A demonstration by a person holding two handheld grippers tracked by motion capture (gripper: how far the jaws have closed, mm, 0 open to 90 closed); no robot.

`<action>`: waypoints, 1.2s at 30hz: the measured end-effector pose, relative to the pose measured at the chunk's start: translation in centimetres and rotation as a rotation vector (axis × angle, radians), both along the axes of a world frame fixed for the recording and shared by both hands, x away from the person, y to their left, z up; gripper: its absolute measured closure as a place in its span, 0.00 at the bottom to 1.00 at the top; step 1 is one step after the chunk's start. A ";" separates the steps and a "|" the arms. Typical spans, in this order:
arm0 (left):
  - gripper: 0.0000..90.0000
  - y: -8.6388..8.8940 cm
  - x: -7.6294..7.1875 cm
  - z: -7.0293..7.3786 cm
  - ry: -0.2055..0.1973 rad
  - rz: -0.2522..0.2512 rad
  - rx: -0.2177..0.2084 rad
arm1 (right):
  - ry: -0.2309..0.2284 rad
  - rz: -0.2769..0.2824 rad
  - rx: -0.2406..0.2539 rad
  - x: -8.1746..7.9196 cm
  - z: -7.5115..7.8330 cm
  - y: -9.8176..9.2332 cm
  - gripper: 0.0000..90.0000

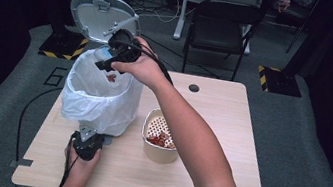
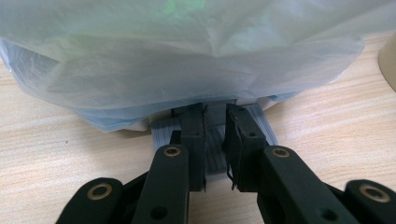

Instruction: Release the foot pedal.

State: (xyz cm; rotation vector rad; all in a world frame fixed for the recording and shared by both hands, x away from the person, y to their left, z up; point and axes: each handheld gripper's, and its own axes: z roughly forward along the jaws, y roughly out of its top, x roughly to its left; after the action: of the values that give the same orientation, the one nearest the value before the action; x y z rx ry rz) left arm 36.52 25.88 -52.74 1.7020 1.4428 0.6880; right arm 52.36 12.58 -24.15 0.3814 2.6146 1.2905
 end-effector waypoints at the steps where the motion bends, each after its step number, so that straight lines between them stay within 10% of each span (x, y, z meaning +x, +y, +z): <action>1: 0.87 0.0 0.0 0.0 0.001 -0.002 0.003 | 0.001 -0.005 0.000 0.0 -0.1 0.2 0.37; 17: 0.87 0.1 0.0 0.0 0.003 -0.003 0.001 | 0.019 -0.010 0.018 0.2 -1.6 2.2 0.32; 25: 0.87 0.1 0.0 0.0 0.001 -0.003 0.001 | -0.027 -0.080 0.063 -0.1 -2.6 2.7 0.05; 36: 0.87 0.2 0.0 0.0 0.008 -0.013 0.013 | -0.021 -0.047 0.080 -1.6 -1.5 -0.8 0.16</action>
State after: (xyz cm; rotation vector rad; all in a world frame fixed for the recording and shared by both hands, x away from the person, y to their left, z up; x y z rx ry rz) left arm 36.50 26.03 -52.71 1.7243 1.4346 0.6849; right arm 50.71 11.78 -25.70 0.4371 2.5272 1.3790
